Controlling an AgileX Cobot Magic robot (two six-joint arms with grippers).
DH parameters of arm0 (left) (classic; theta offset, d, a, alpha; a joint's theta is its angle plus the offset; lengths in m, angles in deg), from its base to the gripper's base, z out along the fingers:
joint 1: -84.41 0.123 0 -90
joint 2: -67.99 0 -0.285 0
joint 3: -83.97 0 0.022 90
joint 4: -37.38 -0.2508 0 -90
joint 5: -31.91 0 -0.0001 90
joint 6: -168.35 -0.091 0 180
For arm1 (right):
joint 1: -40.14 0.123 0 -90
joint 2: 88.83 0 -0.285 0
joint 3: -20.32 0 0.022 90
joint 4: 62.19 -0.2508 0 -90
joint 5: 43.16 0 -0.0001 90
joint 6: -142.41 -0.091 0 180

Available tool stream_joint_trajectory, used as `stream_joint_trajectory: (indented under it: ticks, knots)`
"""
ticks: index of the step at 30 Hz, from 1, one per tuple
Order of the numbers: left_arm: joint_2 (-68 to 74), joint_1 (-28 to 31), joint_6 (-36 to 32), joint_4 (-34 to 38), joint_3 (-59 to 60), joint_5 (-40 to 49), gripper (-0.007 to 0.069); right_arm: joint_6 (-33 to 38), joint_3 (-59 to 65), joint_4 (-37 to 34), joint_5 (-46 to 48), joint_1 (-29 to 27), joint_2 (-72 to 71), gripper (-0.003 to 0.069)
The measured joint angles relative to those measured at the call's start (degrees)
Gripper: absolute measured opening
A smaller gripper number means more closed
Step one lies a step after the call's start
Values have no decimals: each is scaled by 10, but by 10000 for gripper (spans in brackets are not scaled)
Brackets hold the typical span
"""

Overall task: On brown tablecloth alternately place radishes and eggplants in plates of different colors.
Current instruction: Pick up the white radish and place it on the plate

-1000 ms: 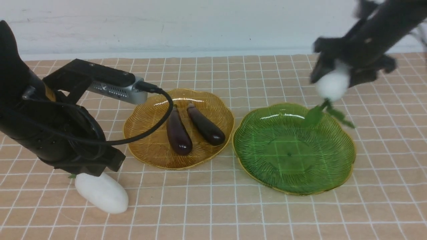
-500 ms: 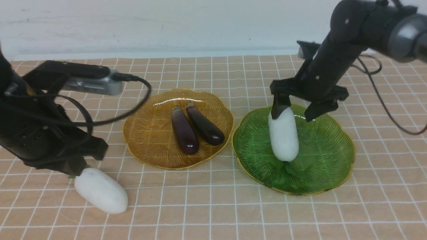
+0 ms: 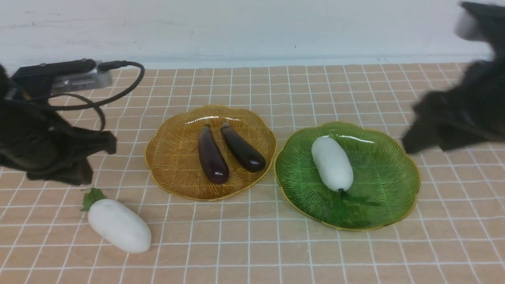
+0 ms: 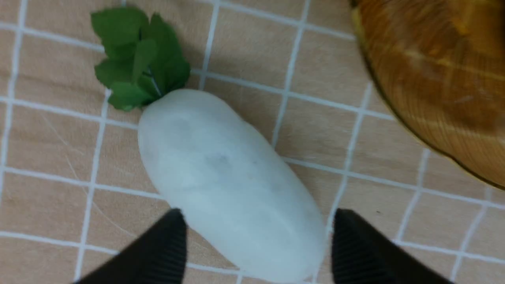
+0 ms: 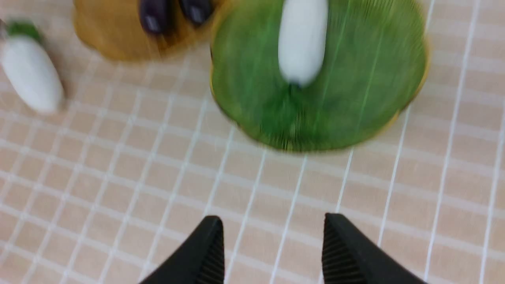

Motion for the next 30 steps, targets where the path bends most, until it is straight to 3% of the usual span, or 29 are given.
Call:
stream_joint_trajectory:
  ticks: [4,8,11,16,21,25,30]
  knots:
    - [65,3,19,0,0,0,613,-25,14,1,-46,0,-126,316]
    - [105,3,33,0,0,0,638,-32,14,2,-47,0,-160,316]
    - [126,3,44,1,0,-1,612,-32,14,-1,-44,0,-155,316]
    - [133,3,49,-35,-8,28,424,-32,16,-5,-42,0,-153,316]
    - [80,-8,49,-73,-52,95,409,-30,16,-6,-40,0,-153,316]
    - [11,-89,33,-35,-108,50,409,-28,16,-6,-40,0,-153,316]
    - [37,-242,-65,34,-174,-100,409,-28,16,-6,-64,0,-153,316]
